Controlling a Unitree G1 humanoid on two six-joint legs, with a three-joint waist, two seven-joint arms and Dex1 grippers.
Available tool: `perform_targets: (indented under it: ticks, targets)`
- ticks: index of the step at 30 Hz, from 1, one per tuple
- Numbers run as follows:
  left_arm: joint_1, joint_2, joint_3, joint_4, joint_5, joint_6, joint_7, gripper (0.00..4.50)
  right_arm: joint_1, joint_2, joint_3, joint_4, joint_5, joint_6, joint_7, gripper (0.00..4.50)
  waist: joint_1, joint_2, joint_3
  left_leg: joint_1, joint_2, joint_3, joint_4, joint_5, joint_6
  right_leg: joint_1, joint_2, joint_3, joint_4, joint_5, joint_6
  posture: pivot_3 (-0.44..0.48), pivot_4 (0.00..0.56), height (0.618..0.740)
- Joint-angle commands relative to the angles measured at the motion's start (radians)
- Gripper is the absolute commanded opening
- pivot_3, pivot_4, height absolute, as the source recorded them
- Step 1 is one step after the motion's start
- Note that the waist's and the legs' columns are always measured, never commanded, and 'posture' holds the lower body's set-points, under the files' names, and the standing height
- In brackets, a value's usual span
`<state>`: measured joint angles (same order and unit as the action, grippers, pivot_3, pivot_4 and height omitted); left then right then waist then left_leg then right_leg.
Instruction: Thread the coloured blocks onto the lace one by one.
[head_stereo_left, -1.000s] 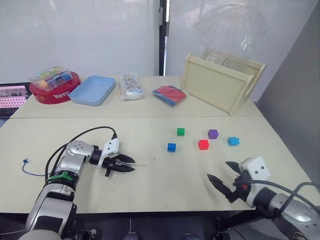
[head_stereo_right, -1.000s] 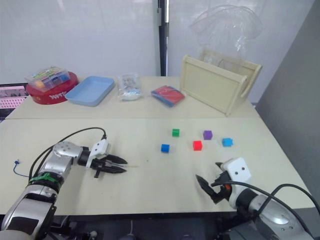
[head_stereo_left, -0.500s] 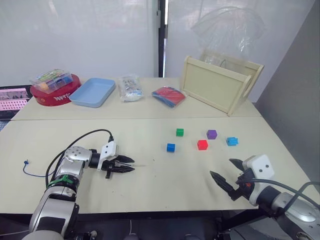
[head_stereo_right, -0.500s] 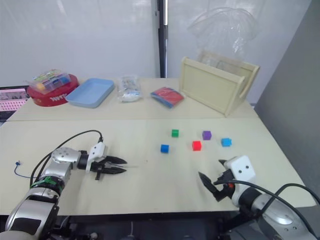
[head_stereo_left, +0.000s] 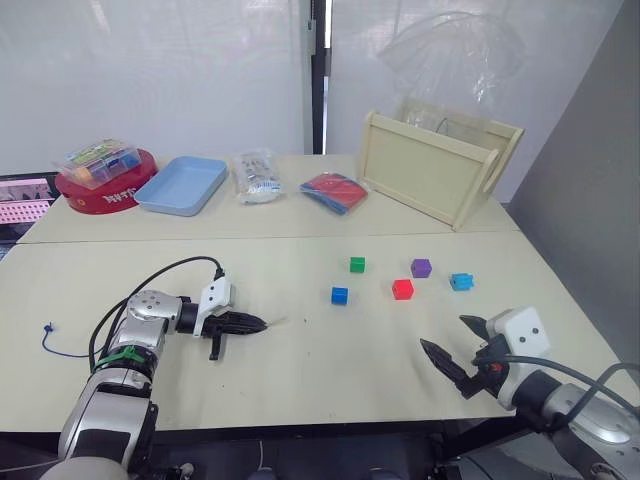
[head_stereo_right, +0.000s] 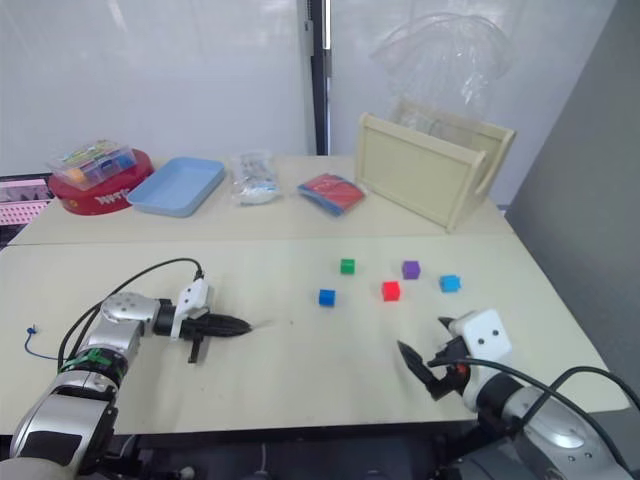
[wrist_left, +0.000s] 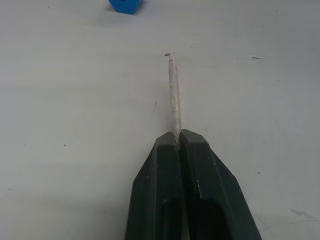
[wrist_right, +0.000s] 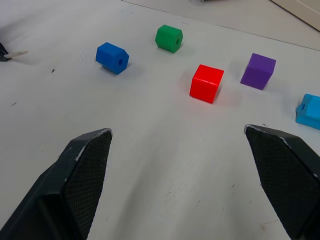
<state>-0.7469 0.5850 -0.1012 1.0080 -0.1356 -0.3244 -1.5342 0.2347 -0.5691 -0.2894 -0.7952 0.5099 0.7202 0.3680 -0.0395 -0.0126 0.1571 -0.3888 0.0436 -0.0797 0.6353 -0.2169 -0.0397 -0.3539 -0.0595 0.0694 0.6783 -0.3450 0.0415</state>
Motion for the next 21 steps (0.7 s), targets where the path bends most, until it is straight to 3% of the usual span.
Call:
perform_targets:
  ticks: [1, 10, 21]
  targets:
    - [-0.010, 0.012, -0.001, -0.066, 0.000, 0.065, -0.033, 0.02, -0.036, 0.019, -0.010, 0.027, -0.064, -0.021, -0.067, 4.50, 0.000, -0.001, 0.001, 0.000, 0.000, 0.000, 0.000, 0.000, 0.000, 0.000, 0.000, 0.000, 0.000, 0.000, 0.000, 0.000, 0.150, 0.740]
    - [0.139, 0.123, 0.005, -0.571, -0.114, 0.410, -0.075, 0.02, -0.203, 0.149, 0.048, 0.242, -0.239, -0.062, -0.254, 4.50, -0.007, -0.003, 0.003, -0.004, 0.001, 0.000, -0.004, 0.000, 0.000, -0.006, 0.000, 0.001, -0.001, 0.000, 0.000, 0.000, 0.150, 0.740]
    - [0.256, 0.158, 0.026, -0.785, -0.138, 0.491, 0.007, 0.02, -0.431, 0.170, 0.067, 0.534, -0.295, -0.154, -0.229, 4.50, -0.003, -0.002, 0.004, -0.007, 0.001, 0.000, -0.004, 0.000, 0.000, -0.009, 0.000, 0.001, -0.001, 0.000, 0.000, 0.000, 0.150, 0.740]
